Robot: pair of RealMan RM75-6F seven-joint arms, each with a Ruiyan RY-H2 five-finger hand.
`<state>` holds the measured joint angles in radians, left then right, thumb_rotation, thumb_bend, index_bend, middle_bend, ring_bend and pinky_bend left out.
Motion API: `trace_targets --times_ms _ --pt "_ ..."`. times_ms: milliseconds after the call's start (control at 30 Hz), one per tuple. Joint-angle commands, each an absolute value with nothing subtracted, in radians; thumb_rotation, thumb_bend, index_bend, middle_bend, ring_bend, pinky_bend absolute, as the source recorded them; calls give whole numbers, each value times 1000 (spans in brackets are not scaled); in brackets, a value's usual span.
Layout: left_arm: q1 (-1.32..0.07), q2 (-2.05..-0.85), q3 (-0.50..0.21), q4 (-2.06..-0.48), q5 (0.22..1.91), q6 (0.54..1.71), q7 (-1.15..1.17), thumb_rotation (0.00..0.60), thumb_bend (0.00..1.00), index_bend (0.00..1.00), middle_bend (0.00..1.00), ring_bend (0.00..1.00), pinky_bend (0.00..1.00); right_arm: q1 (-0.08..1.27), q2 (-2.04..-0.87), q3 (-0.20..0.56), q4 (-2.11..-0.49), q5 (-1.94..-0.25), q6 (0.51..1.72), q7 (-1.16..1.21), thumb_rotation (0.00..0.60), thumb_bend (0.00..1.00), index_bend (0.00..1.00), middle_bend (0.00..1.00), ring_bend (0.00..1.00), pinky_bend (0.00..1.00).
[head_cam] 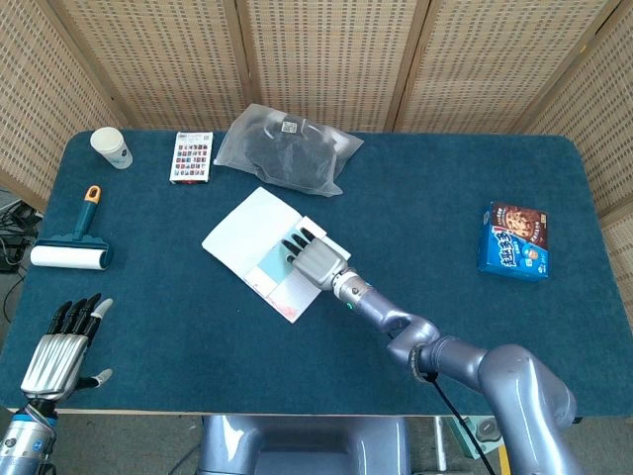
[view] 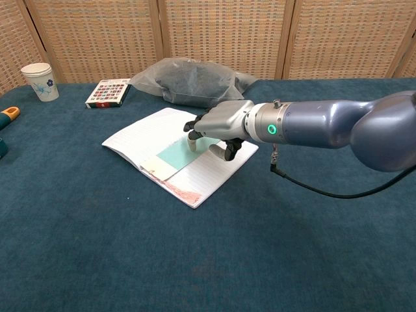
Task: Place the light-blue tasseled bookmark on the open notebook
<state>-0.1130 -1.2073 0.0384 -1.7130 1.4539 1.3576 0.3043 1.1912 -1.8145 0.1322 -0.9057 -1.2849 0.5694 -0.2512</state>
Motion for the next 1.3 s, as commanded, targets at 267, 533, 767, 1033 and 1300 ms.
trace_targets --times_ms 267,533,767,1033,1300 --pt "-116 -1208 38 -1708 1447 1349 297 600 0 0 0 0 0 1200 -1863 125 -834 -1315 548 -209 600 889 251 13 0 32" --pt "-117 -1208 37 -1706 1443 1348 295 600 0 0 0 0 0 1212 -1881 124 -800 -1352 553 -174 600 886 252 11 0 31" --pt "-117 -1207 36 -1707 1443 1349 295 600 0 0 0 0 0 1213 -1878 117 -800 -1379 559 -149 600 880 253 8 0 31" --pt "-115 -1206 38 -1710 1449 1356 296 600 0 0 0 0 0 1212 -1872 118 -808 -1392 566 -145 600 859 252 6 0 31" --pt "-114 -1204 40 -1713 1454 1360 299 600 0 0 0 0 0 1209 -1863 129 -815 -1384 569 -162 600 852 247 2 0 30"
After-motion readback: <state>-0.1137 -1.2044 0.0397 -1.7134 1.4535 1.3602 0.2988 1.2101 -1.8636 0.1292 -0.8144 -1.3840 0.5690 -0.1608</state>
